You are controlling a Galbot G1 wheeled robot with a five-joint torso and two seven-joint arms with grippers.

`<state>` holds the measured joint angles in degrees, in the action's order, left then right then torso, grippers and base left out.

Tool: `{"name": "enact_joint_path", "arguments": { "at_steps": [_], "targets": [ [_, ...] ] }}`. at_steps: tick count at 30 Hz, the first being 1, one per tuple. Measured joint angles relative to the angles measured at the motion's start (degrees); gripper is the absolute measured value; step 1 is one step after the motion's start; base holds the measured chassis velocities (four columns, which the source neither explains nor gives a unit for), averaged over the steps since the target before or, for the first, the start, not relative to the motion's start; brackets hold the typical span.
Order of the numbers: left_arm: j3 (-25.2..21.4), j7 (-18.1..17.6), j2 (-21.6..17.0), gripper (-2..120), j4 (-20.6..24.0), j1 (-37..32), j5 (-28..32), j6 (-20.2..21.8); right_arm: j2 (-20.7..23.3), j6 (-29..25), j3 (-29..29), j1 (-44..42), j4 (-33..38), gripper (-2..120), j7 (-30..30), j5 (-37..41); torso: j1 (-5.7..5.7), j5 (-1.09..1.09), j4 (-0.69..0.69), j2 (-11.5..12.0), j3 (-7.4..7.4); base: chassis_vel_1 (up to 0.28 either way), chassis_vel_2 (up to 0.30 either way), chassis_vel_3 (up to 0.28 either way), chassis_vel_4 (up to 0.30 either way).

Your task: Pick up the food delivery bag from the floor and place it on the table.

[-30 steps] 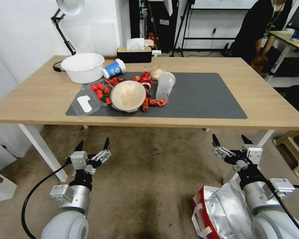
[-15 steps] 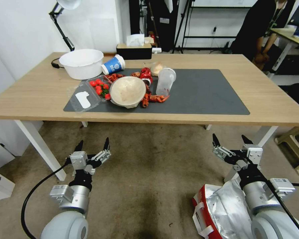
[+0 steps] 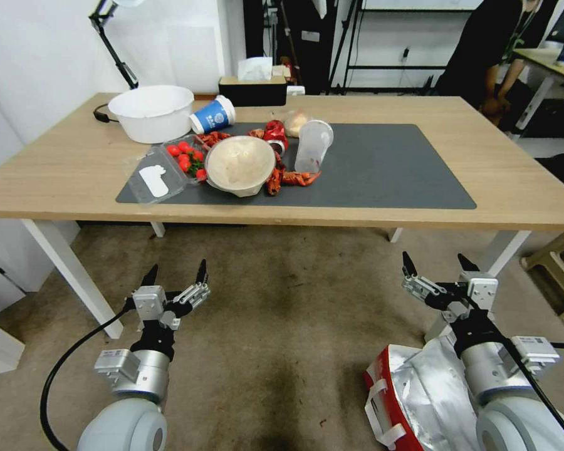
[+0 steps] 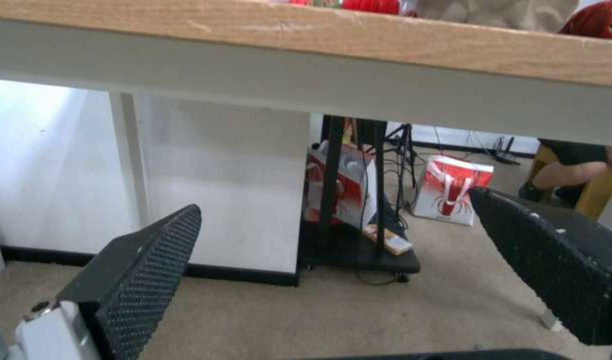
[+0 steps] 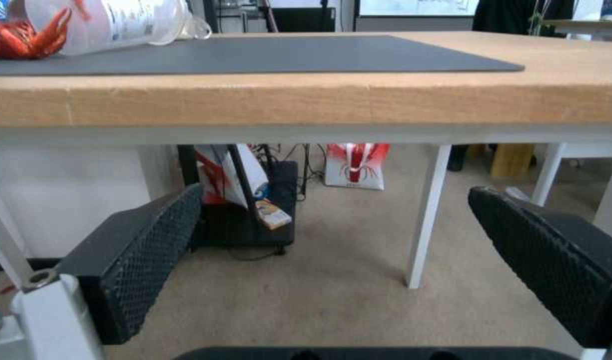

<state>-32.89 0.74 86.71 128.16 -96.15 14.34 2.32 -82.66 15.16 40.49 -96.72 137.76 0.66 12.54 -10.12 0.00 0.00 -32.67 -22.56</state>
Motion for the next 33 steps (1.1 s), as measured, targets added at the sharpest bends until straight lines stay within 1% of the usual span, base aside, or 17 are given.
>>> {"name": "enact_joint_path", "arguments": {
  "at_steps": [2,4,6,8,10,13,14,17,33],
  "targets": [
    [0.0,0.0,0.0,100,0.0,0.0,0.0,0.0,0.0,0.0,0.0,0.0,0.0,100,0.0,0.0,0.06,0.00,0.00,0.2,0.11,0.000,0.000,0.000,0.000],
    [0.0,0.0,0.0,100,0.1,-0.1,0.0,-0.1,0.0,0.0,-0.1,-0.1,0.0,100,-0.1,0.0,0.30,0.00,0.00,0.9,0.55,0.000,0.000,0.000,0.000],
    [0.0,0.0,0.0,100,0.1,-0.1,0.0,-0.1,0.0,0.0,-0.1,-0.2,0.0,100,-0.1,0.0,0.32,0.00,0.00,0.9,0.59,0.000,0.000,0.000,0.000],
    [0.0,0.0,-0.1,100,0.2,-0.2,-0.1,-0.3,0.0,0.0,-0.1,-0.2,0.1,100,-0.1,0.0,0.66,0.00,0.00,1.8,1.17,0.000,0.000,0.000,0.000],
    [0.0,0.0,-0.1,100,0.2,-0.2,-0.1,-0.4,0.0,0.0,-0.1,-0.2,0.1,100,-0.1,0.0,0.74,0.00,0.00,2.0,1.31,0.000,0.000,0.000,0.000],
    [0.0,0.1,-0.1,100,0.3,-0.3,-0.2,-0.5,0.0,0.0,0.0,-0.3,0.2,100,-0.2,0.0,1.19,0.00,0.00,3.3,2.13,0.000,0.000,0.000,0.000],
    [0.0,0.1,-0.1,100,0.3,-0.3,-0.2,-0.5,0.0,0.0,0.0,-0.3,0.2,100,-0.2,0.0,1.19,0.00,0.00,3.3,2.13,0.000,0.000,0.000,0.000],
    [0.0,0.1,-0.2,100,0.3,-0.3,-0.2,-0.6,0.0,0.0,0.0,-0.4,0.2,100,-0.2,0.0,1.58,0.00,0.00,4.4,2.82,0.000,0.000,0.000,0.000],
    [0.0,0.2,-0.4,100,0.3,-0.3,-0.2,-0.6,0.0,-0.1,0.0,-0.6,0.3,100,-0.3,0.0,2.86,0.00,0.00,7.8,4.97,0.000,0.000,0.000,0.000]
  ]
}}
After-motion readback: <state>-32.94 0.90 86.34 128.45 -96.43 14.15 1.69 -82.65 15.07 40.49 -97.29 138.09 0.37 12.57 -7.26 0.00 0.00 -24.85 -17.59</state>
